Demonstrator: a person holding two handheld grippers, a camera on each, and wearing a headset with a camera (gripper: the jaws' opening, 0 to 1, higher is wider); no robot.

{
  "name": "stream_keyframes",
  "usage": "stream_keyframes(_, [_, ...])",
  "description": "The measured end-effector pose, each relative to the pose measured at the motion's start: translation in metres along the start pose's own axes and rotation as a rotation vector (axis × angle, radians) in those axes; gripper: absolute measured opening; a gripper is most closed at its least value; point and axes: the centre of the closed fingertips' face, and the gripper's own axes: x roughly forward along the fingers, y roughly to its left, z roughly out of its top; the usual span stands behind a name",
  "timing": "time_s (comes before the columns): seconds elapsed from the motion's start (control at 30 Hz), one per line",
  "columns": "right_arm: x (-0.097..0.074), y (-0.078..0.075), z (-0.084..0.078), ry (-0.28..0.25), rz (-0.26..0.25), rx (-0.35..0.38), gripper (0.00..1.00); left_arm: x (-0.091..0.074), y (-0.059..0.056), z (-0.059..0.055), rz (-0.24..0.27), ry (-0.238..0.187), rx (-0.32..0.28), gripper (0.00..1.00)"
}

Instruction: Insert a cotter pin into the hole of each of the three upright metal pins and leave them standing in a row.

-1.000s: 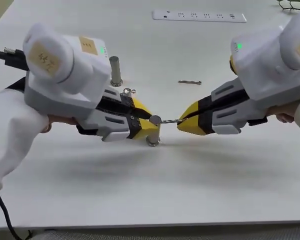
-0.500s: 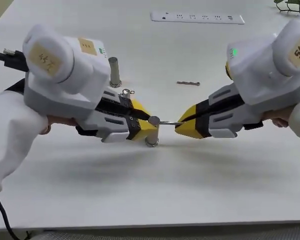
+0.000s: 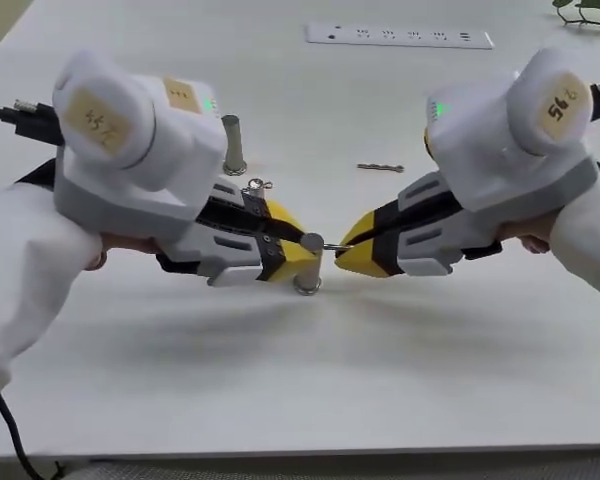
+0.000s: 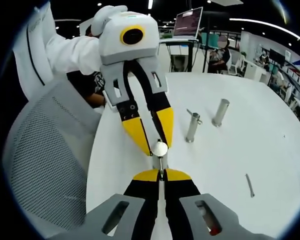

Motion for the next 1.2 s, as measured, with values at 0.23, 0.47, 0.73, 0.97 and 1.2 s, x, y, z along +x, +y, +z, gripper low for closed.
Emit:
stream_keyframes(0.23, [-0.002,-0.006,0.004,-0.013,-0.024,-0.015,0.18,0.0,0.0,-0.001,0.004,0.007,0.011,0.1])
stream_keyframes(0.47, [-0.016,-0.007,-0.007,0.008,-0.027,0.011,0.13,0.0,0.0,-0.002,0.005,0.01,0.018,0.1])
stream_keyframes(0.73, [-0.019,-0.009,0.0,-0.027,-0.036,0.05,0.07,-0.001,-0.001,-0.002,0.014,0.018,0.03,0.1])
stream_keyframes(0.97, [-0.018,-0.01,0.005,-0.043,-0.02,0.052,0.0,-0.002,-0.002,-0.001,0.02,0.022,0.041,0.09])
stream_keyframes(1.2, [-0.016,-0.011,0.008,-0.051,-0.017,0.057,0.0,-0.005,-0.001,-0.003,0.024,0.027,0.049,0.09])
